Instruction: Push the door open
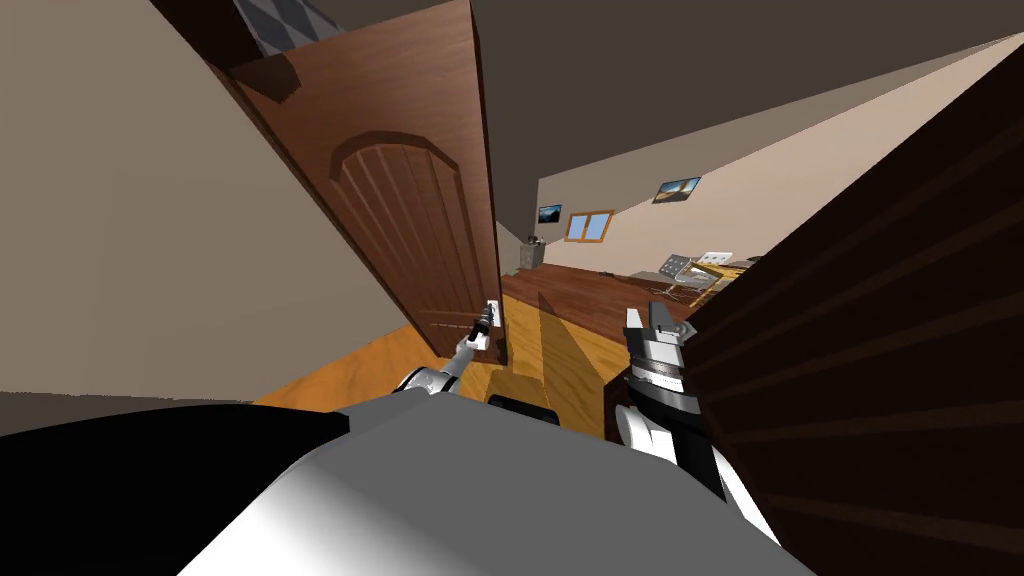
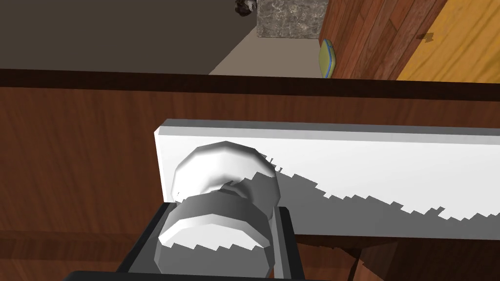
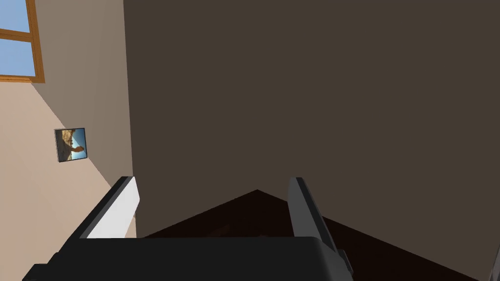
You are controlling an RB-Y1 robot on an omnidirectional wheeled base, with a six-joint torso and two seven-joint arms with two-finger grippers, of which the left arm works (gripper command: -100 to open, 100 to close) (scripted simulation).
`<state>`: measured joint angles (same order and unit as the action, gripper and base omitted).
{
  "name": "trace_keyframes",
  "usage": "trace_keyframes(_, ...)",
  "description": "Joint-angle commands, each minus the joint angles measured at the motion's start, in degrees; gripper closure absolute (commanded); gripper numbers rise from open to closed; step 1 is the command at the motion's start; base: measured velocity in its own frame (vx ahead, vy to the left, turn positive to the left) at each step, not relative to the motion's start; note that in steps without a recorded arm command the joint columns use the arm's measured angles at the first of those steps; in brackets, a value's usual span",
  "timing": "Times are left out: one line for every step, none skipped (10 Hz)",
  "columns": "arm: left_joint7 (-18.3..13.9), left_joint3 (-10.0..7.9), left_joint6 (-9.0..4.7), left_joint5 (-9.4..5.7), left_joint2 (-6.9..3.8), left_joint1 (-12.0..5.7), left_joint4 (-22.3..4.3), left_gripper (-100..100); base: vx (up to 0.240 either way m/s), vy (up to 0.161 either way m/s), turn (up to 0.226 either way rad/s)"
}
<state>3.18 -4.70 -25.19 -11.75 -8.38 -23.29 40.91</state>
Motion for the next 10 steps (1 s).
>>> trace_keyframes(0.23, -0.8, 0.22, -0.22, -0.44, 0.27, 0.95, 100, 0.198, -0.063, 0.044)
trace_keyframes(0.35, -1.2, 0.19, -0.34, -0.59, 0.3, 0.87, 100, 0.189, -0.058, 0.041)
trace_keyframes(0.5, -1.7, 0.14, -0.49, -0.78, 0.34, 0.77, 100, 0.181, -0.046, 0.039)
trace_keyframes(0.65, -2.19, 0.09, -0.63, -0.97, 0.39, 0.67, 100, 0.179, -0.046, 0.025)
trace_keyframes(0.82, -2.77, 0.04, -0.8, -1.19, 0.44, 0.56, 100, 0.182, -0.059, 0.049)
trace_keyframes(0.99, -3.35, -0.02, -0.97, -1.41, 0.49, 0.45, 100, 0.195, -0.077, 0.049)
trace_keyframes(1.17, -3.98, -0.08, -1.15, -1.65, 0.54, 0.32, 100, 0.21, -0.091, 0.062)
trace_keyframes(1.36, -4.61, -0.14, -1.34, -1.89, 0.59, 0.2, 100, 0.208, -0.094, 0.066)
trace_keyframes(1.56, -5.28, -0.2, -1.54, -2.14, 0.65, 0.06, 100, 0.18, -0.064, 0.078)
trace_keyframes(1.76, -5.96, -0.27, -1.74, -2.4, 0.71, -0.07, 100, 0.18, -0.094, 0.051)
